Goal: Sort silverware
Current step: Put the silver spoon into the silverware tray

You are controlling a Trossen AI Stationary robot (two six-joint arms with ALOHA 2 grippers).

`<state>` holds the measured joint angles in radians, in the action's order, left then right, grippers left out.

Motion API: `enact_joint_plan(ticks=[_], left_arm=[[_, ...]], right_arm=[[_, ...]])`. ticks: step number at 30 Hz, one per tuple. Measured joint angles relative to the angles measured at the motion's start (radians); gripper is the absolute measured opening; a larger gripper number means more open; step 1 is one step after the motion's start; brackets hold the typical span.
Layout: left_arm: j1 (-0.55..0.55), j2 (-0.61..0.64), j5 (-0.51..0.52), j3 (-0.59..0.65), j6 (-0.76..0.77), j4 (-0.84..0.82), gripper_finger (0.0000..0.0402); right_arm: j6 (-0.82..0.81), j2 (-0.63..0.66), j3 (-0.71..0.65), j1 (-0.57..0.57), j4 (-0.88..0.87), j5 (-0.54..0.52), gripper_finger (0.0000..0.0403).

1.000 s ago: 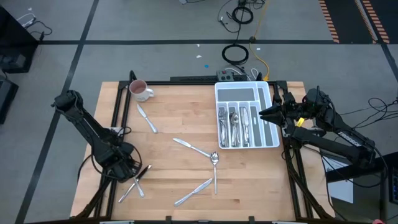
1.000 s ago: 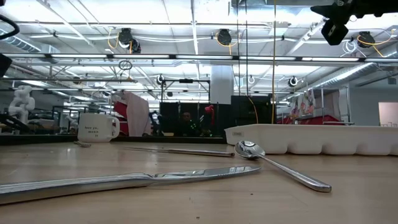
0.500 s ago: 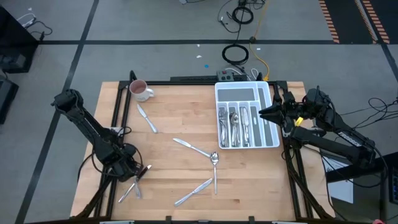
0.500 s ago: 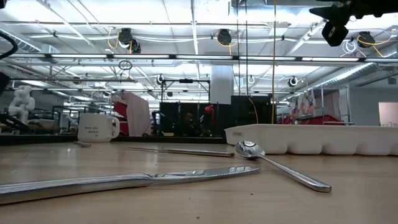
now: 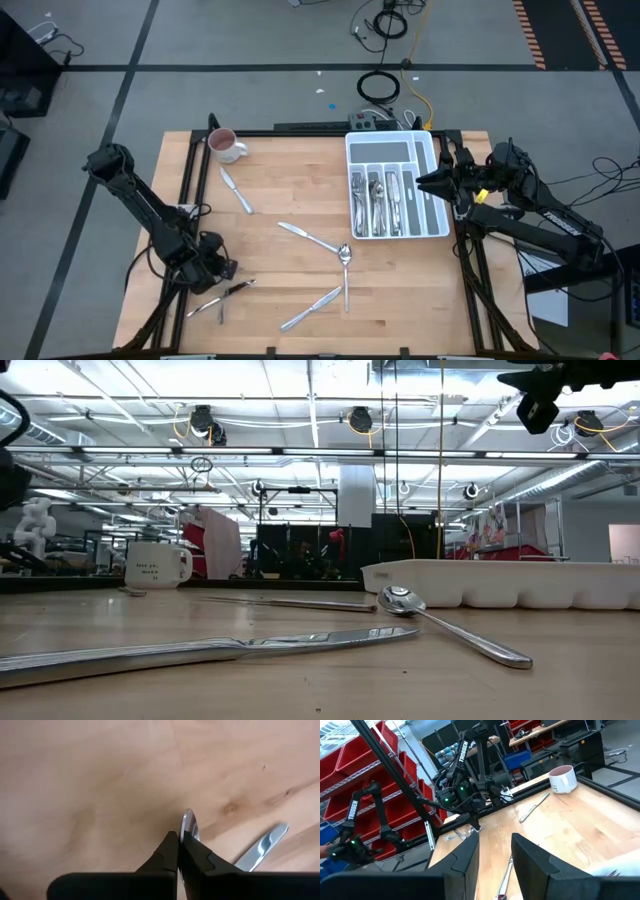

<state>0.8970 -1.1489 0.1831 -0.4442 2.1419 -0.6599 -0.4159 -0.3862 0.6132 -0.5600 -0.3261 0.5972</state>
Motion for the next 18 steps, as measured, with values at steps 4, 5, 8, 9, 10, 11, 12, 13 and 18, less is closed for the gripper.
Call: enact_joint_plan(ticks=[4, 5, 8, 9, 10, 11, 12, 13, 18], left_arm=[[-0.001, 0.005, 0.121, -0.031, 0.078, -0.025, 0.0005], [-0.001, 0.006, 0.177, -0.047, 0.107, -0.018, 0.0005], [-0.035, 0.005, 0.367, -0.095, 0.120, -0.007, 0.0005], [-0.053, 0.005, 0.430, -0.110, 0.114, -0.008, 0.0005], [-0.072, 0.005, 0.500, -0.126, 0.101, -0.007, 0.0005], [-0.092, 0.005, 0.573, -0.138, 0.094, -0.004, 0.0005], [-0.117, 0.005, 0.654, -0.147, 0.086, 0.001, 0.0004], [-0.143, 0.005, 0.738, -0.151, 0.071, 0.002, 0.0004], [-0.336, 0.005, 0.963, -0.155, -0.044, 0.105, 0.0004]], right_arm=[[0.017, 0.000, 0.000, 0.000, -0.004, 0.001, 0.0105], [0.019, 0.000, 0.000, 0.000, -0.004, 0.002, 0.0105], [0.033, 0.000, 0.000, 0.000, -0.008, 0.002, 0.0105], [0.037, 0.000, 0.000, 0.000, -0.011, 0.002, 0.0105], [0.040, 0.000, 0.000, 0.000, -0.013, 0.002, 0.0105], [0.043, 0.000, 0.000, 0.000, -0.014, 0.002, 0.0105], [0.049, 0.000, 0.000, 0.000, -0.014, 0.002, 0.0105], [0.055, 0.000, 0.000, 0.000, -0.016, 0.002, 0.0105], [0.073, 0.000, 0.000, 0.000, -0.020, 0.002, 0.0105]])
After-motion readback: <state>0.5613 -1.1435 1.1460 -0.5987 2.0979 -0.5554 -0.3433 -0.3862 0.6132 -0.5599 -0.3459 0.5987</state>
